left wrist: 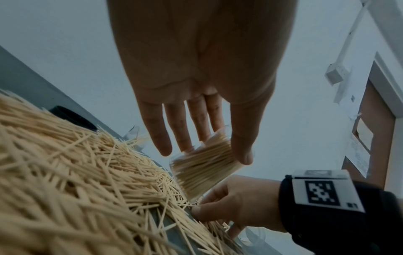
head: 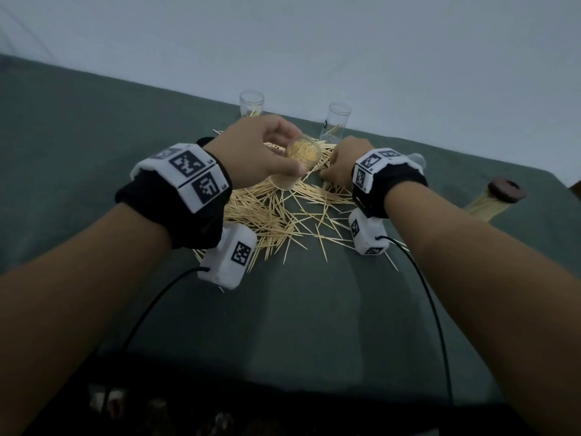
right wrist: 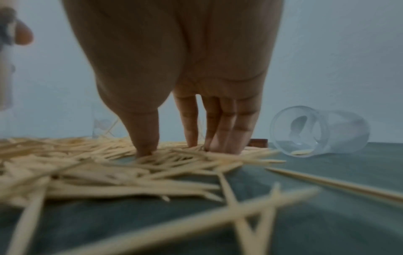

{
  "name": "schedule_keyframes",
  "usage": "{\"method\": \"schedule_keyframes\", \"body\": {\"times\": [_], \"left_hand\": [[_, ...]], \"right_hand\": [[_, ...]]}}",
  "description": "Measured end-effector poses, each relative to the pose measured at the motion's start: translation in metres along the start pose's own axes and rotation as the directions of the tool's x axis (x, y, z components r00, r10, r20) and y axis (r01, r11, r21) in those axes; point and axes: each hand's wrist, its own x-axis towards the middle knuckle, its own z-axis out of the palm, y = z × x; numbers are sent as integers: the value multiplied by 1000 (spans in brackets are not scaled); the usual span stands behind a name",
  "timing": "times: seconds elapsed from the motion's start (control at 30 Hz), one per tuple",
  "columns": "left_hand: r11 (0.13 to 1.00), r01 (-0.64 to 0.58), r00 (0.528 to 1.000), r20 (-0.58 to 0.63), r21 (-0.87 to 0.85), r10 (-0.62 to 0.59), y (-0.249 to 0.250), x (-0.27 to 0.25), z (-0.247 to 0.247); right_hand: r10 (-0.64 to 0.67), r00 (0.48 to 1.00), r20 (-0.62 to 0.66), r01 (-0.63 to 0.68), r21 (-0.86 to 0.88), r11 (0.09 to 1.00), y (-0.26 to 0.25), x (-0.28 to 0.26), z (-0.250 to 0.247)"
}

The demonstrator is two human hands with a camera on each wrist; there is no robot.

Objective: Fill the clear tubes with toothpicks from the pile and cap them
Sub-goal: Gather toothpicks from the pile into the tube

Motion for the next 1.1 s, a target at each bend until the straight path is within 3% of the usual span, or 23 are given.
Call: {"method": "schedule_keyframes", "body": {"times": [0.3, 0.53, 0.6, 0.73, 0.9, 1.0, 1.1], "left_hand": [[1000, -5, 1000, -5, 8, 5, 3, -1, -1], [1000, -12, 1000, -11, 17, 12, 4, -2, -3], [1000, -11, 1000, -11, 21, 12, 4, -2, -3], [1000, -13, 1000, -14, 22, 13, 3, -2, -4], [1000, -11, 1000, -8, 28, 12, 2, -2, -5], [1000, -9, 1000, -4, 26, 9, 1, -2, -7], [1000, -8, 1000, -8, 28, 8, 1, -1, -7]], "right_hand": [[-253, 968, -4, 251, 111, 961, -2, -29, 0], [-418, 907, 48, 400, 210, 892, 9, -61, -1], [-405, 910, 87, 386, 175, 906, 13, -66, -5], [-338, 935, 106, 346, -75, 935, 16, -61, -5], [-337, 917, 215, 359, -74, 930, 16, -65, -9], [-324, 916, 237, 376, -222, 899, 13, -66, -9], [-254, 945, 209, 310, -314, 897, 14, -62, -13]]}}
